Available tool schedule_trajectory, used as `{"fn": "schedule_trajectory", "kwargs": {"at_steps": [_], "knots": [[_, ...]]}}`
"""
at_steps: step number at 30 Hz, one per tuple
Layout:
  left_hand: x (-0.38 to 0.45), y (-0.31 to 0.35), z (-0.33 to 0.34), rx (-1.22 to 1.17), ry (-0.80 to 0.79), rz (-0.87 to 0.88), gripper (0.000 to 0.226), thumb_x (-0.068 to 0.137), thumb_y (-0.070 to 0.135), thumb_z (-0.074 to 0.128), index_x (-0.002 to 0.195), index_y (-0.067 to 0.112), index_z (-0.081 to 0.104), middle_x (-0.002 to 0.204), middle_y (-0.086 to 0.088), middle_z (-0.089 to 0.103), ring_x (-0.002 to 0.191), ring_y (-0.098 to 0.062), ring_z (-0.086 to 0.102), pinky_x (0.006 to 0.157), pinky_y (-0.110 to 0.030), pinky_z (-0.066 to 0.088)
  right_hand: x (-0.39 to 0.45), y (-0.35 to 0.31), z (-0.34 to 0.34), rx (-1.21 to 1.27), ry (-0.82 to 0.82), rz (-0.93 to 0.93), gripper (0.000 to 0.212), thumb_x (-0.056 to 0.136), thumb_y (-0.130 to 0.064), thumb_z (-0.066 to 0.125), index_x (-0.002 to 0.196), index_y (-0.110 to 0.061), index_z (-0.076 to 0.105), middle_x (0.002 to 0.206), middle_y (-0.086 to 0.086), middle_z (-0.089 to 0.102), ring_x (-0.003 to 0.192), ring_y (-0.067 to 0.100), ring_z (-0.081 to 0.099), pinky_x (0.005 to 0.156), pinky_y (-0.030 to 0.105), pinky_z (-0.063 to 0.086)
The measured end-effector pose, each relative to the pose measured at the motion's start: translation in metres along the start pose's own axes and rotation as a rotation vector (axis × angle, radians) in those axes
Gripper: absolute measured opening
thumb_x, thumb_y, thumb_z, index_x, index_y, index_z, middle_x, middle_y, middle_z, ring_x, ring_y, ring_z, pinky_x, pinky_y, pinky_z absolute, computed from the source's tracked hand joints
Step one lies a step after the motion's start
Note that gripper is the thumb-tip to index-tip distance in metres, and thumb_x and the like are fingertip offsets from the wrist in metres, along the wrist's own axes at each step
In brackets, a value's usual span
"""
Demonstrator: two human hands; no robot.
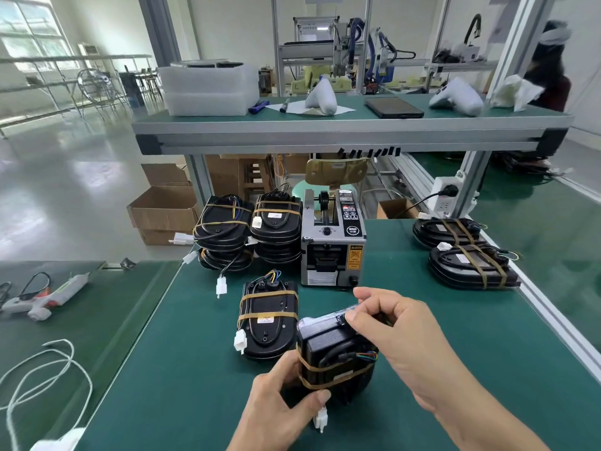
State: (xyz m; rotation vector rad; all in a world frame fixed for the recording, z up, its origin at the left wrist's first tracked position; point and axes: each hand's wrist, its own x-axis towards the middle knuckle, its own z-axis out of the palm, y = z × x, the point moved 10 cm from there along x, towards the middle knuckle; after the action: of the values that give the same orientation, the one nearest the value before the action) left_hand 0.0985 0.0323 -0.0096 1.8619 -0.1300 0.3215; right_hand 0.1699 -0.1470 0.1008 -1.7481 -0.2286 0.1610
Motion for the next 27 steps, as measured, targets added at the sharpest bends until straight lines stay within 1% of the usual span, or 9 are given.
{"fn": "schedule_trajectory", "kwargs": {"at_steps": [1, 3, 5, 12, 15, 17, 22, 24, 27], "knots": [[0.0, 0.0, 0.0, -0.003, 0.0, 0.0, 0.056, 0.09, 0.026, 0.083, 0.139, 0.04, 0.061, 0.115, 0.006, 0.081, 0.11, -0.016, 0.076, 0.097, -0.021, 0.054, 0.0, 0.002, 0.0, -0.009, 0.004, 0.001, 0.028, 0.069, -0.048, 0.078, 0.078, -0.022, 0.08, 0.12, -0.023, 0.069, 0.111, -0.006, 0.065, 0.101, 0.033, 0.047], [0.001, 0.001, -0.001, -0.007, 0.002, 0.005, 0.056, 0.09, 0.026, 0.083, 0.139, 0.04, 0.061, 0.115, 0.007, 0.081, 0.11, -0.015, 0.076, 0.097, -0.02, 0.054, 0.002, 0.007, 0.0, -0.023, 0.005, 0.015, 0.017, 0.079, -0.039, 0.083, 0.08, -0.022, 0.08, 0.12, -0.023, 0.069, 0.112, -0.004, 0.065, 0.1, 0.034, 0.048], [0.001, 0.003, -0.001, -0.012, 0.004, 0.01, 0.055, 0.09, 0.025, 0.083, 0.138, 0.041, 0.061, 0.115, 0.008, 0.081, 0.11, -0.015, 0.076, 0.097, -0.019, 0.053, 0.003, 0.011, -0.001, -0.042, 0.008, 0.027, 0.009, 0.084, -0.032, 0.083, 0.08, -0.024, 0.08, 0.119, -0.024, 0.069, 0.111, -0.005, 0.065, 0.102, 0.036, 0.048], [0.0, 0.001, 0.0, -0.028, 0.002, 0.013, 0.056, 0.09, 0.024, 0.083, 0.139, 0.039, 0.061, 0.115, 0.007, 0.081, 0.11, -0.016, 0.076, 0.098, -0.021, 0.054, 0.005, 0.01, -0.002, -0.07, 0.03, 0.029, 0.01, 0.081, -0.035, 0.084, 0.08, -0.025, 0.081, 0.117, -0.025, 0.07, 0.11, -0.005, 0.065, 0.105, 0.041, 0.048], [0.0, -0.001, 0.0, -0.013, 0.0, 0.009, 0.057, 0.089, 0.025, 0.083, 0.139, 0.04, 0.061, 0.113, 0.008, 0.081, 0.107, -0.013, 0.077, 0.097, -0.02, 0.054, 0.004, 0.003, -0.003, -0.081, 0.048, 0.009, 0.023, 0.071, -0.047, 0.08, 0.078, -0.026, 0.08, 0.115, -0.025, 0.07, 0.11, -0.005, 0.065, 0.105, 0.042, 0.049], [0.0, -0.001, 0.0, -0.006, 0.003, 0.01, 0.058, 0.088, 0.026, 0.083, 0.139, 0.04, 0.06, 0.112, 0.009, 0.081, 0.105, -0.012, 0.077, 0.095, -0.018, 0.054, 0.004, 0.001, -0.003, -0.091, 0.056, 0.003, 0.028, 0.066, -0.051, 0.076, 0.077, -0.026, 0.08, 0.115, -0.025, 0.07, 0.109, -0.005, 0.065, 0.105, 0.043, 0.049], [0.0, 0.0, -0.001, -0.001, 0.008, 0.022, 0.058, 0.088, 0.026, 0.084, 0.139, 0.041, 0.061, 0.112, 0.01, 0.081, 0.106, -0.011, 0.077, 0.095, -0.014, 0.052, 0.004, 0.003, -0.004, -0.112, 0.06, 0.004, 0.018, 0.073, -0.044, 0.08, 0.077, -0.026, 0.08, 0.116, -0.023, 0.07, 0.111, -0.003, 0.064, 0.106, 0.044, 0.049], [0.001, 0.0, -0.001, -0.008, 0.008, 0.025, 0.058, 0.089, 0.026, 0.084, 0.139, 0.04, 0.06, 0.112, 0.01, 0.081, 0.106, -0.011, 0.077, 0.095, -0.015, 0.052, 0.005, 0.004, -0.005, -0.134, 0.061, 0.009, 0.011, 0.078, -0.038, 0.082, 0.078, -0.027, 0.08, 0.117, -0.022, 0.07, 0.112, -0.003, 0.064, 0.105, 0.045, 0.049], [0.001, -0.001, -0.001, -0.016, 0.01, 0.032, 0.057, 0.09, 0.028, 0.084, 0.141, 0.038, 0.06, 0.113, 0.008, 0.081, 0.107, -0.013, 0.077, 0.096, -0.017, 0.053, 0.004, 0.004, -0.005, -0.176, 0.074, 0.011, 0.006, 0.08, -0.034, 0.083, 0.077, -0.03, 0.08, 0.116, -0.024, 0.069, 0.109, -0.004, 0.064, 0.103, 0.043, 0.05]]}}
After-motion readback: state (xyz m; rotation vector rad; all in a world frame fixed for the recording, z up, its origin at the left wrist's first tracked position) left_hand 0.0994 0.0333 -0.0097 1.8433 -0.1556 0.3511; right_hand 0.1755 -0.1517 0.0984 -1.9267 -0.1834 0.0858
